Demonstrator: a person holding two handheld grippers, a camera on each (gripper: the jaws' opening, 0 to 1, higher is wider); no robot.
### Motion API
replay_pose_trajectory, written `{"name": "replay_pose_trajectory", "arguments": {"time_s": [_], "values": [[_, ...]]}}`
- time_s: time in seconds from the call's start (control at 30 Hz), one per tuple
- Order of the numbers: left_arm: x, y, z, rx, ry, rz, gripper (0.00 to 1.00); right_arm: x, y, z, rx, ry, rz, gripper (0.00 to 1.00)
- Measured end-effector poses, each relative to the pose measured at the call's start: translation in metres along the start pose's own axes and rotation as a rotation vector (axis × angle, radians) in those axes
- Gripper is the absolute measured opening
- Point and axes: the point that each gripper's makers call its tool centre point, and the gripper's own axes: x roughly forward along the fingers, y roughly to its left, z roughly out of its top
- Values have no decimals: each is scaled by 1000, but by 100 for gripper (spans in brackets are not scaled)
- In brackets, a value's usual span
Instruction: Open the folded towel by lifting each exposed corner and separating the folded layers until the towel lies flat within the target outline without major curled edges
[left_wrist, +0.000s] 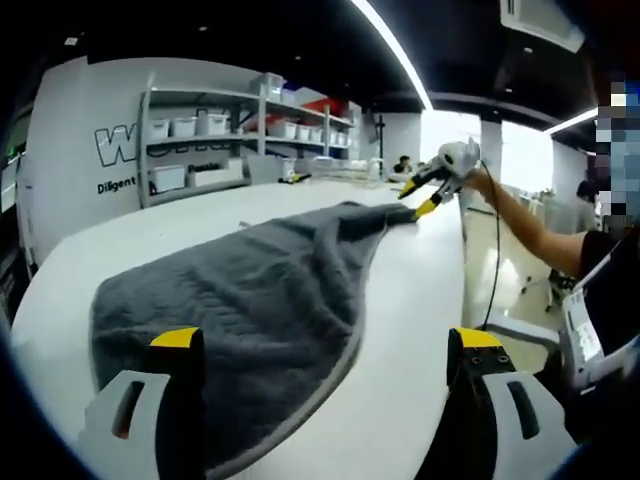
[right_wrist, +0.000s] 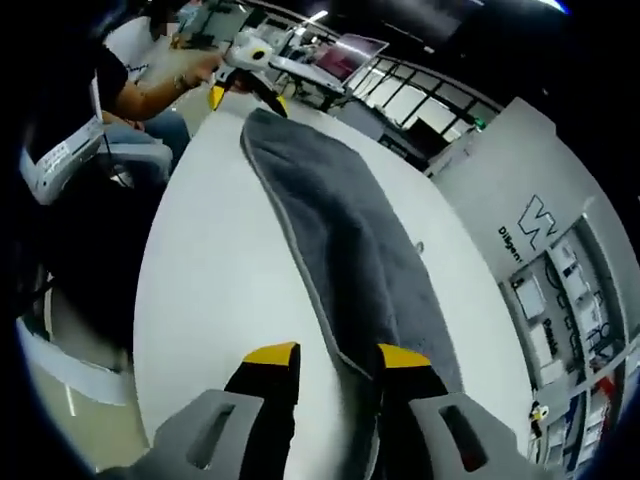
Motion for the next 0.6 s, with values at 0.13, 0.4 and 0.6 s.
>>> {"name": "replay_pose_trajectory", "arguments": {"time_s": [0.13,0.4,0.6], "values": [[-4,1,1,1,-7,9,99,21,1,-5,2,40,53,21],[-10,6,-1,2,-5,19,99,48,-13,-35,42,160,146,15],[-10,8,-7,-12,-1,22,99,55,-22,-42,98,190,160,7]]}}
